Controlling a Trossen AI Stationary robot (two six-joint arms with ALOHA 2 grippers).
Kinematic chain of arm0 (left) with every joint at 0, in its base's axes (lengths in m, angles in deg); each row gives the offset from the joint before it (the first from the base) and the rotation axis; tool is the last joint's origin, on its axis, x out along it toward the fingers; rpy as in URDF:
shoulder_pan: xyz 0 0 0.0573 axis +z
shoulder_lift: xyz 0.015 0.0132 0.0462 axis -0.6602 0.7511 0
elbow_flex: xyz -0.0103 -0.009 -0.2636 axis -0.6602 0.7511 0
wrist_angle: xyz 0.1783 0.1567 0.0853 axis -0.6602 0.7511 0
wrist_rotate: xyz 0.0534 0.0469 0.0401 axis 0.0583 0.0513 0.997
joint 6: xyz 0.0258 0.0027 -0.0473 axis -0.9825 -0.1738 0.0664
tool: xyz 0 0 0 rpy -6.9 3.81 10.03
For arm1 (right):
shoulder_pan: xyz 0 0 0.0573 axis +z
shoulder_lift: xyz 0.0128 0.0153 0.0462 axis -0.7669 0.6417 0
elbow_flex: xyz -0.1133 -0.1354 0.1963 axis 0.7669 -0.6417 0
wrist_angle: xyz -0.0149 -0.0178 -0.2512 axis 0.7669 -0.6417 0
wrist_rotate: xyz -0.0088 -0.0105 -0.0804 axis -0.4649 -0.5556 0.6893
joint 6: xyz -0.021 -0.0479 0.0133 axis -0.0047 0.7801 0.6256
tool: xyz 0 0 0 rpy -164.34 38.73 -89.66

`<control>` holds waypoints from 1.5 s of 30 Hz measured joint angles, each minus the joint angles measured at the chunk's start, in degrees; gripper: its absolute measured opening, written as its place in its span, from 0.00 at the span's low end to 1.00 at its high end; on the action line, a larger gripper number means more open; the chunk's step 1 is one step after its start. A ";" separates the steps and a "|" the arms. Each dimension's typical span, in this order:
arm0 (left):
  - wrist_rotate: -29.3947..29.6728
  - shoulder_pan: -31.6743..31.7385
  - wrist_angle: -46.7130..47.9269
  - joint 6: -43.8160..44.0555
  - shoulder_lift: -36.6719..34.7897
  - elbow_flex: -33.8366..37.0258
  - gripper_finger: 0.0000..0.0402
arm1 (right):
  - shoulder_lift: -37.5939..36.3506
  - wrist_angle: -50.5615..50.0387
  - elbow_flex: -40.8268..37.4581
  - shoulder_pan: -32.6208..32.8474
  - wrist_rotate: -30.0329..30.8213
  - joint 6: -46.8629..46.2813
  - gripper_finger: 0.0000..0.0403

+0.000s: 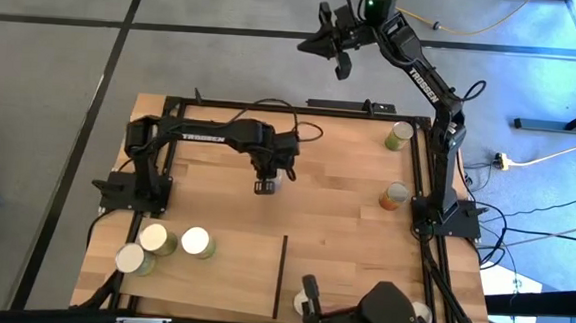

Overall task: Pick and place cans onto a shelf
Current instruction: Put the canned peas on the shelf

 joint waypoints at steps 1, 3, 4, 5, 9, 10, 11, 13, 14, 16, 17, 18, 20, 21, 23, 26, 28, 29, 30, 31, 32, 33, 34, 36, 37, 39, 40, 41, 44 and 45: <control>1.25 0.00 -0.03 0.07 -0.93 -0.07 0.09 | 0.00 -0.56 0.00 -0.01 0.02 0.04 0.02; 3.39 0.09 0.41 0.36 -3.09 -0.79 0.09 | -0.14 -2.39 0.00 -0.18 0.07 0.98 0.02; 4.29 0.25 0.54 0.53 -4.33 -1.27 0.09 | -0.29 -4.36 -0.02 -0.27 0.48 2.07 0.02; 5.08 0.44 0.53 0.65 -5.73 -1.88 0.09 | -0.59 -6.76 -0.02 -0.33 1.64 3.90 0.02; 5.45 1.90 1.59 1.21 -12.06 -4.38 0.09 | -2.05 -22.03 -0.02 -0.33 12.45 15.78 0.02; 5.46 2.34 1.64 1.37 -13.85 -4.62 0.09 | -2.42 -25.56 -0.02 -0.27 16.32 17.33 0.02; 5.48 2.80 1.89 1.48 -15.65 -4.63 0.09 | -2.63 -29.30 -0.02 0.04 20.53 17.70 0.02; 5.49 3.60 2.24 1.84 -19.50 -4.63 0.09 | -2.93 -35.90 -0.02 1.00 28.99 17.29 0.02; 5.58 3.98 2.54 2.53 -21.46 -4.66 0.09 | -2.95 -39.38 -0.02 1.57 32.65 16.92 0.02; 6.26 4.70 3.68 4.19 -25.19 -4.66 0.09 | -2.95 -44.35 -0.04 3.01 38.18 16.76 0.02; 7.06 4.89 3.66 5.05 -27.01 -4.66 0.09 | -2.95 -45.72 -0.04 3.74 39.74 16.68 0.02; 7.90 5.03 3.87 5.94 -28.78 -4.66 0.09 | -2.95 -46.38 -0.04 4.51 40.45 16.57 0.02; 9.62 5.16 4.14 7.05 -32.02 -4.66 0.09 | -2.95 -46.36 -0.04 6.03 40.43 16.48 0.02; 10.41 5.16 4.13 7.18 -33.55 -4.66 0.08 | -2.95 -46.34 -0.04 6.89 40.31 16.48 0.03; 11.24 5.14 4.45 7.17 -36.30 -4.66 0.08 | -2.95 -46.21 -0.04 8.56 40.29 16.00 0.04; 11.89 5.14 4.90 7.15 -39.79 -4.68 0.08 | -2.71 -46.10 -0.04 11.58 41.40 13.32 0.09; 12.10 5.14 6.71 7.14 -41.96 -4.68 0.08 | -2.40 -45.93 -0.15 13.74 42.46 12.95 0.14; 12.44 5.14 7.43 7.13 -42.93 -4.68 0.08 | -2.27 -45.31 -0.41 14.95 43.06 12.70 0.16; 12.94 5.14 8.46 7.13 -43.97 -4.68 0.08 | -2.18 -44.51 -0.48 16.11 43.17 11.66 0.18; 13.15 5.14 9.99 7.13 -44.99 -4.68 0.08 | -2.12 -43.60 -0.50 17.27 43.11 9.87 0.19; 13.22 5.14 11.58 7.13 -45.91 -4.68 0.08 | -1.93 -42.28 -0.50 18.44 43.27 7.60 0.21; 13.24 5.14 12.53 7.14 -46.82 -4.68 0.08 | -1.68 -40.23 -0.48 19.62 43.72 3.96 0.21; 13.26 5.14 13.47 7.16 -47.87 -4.68 0.08 | -1.47 -38.69 -0.48 20.57 44.39 -0.06 0.22; 13.22 5.14 14.92 7.15 -49.40 -4.68 0.08 | -0.41 -37.01 -0.48 22.41 44.76 -6.32 0.22; 13.18 5.14 14.89 7.13 -50.08 -4.68 0.08 | 0.14 -36.25 -0.48 23.10 44.96 -8.18 0.22; 13.00 5.14 15.05 7.13 -51.72 -4.68 0.08 | 1.57 -35.96 -0.48 24.40 45.61 -11.81 0.22; 12.89 5.14 15.04 7.13 -52.20 -4.68 0.08 | 2.42 -35.76 -0.48 24.84 45.71 -13.39 0.22; 12.86 5.14 15.03 7.12 -52.56 -4.68 0.08 | 3.40 -35.79 -0.48 25.27 46.19 -14.20 0.22; 12.74 5.14 15.51 6.54 -54.07 -4.68 0.08 | 6.65 -36.16 -0.48 26.23 50.15 -13.65 0.22; 12.74 5.14 15.96 5.89 -54.64 -4.68 0.08 | 7.63 -36.21 -0.56 26.35 51.19 -13.47 0.22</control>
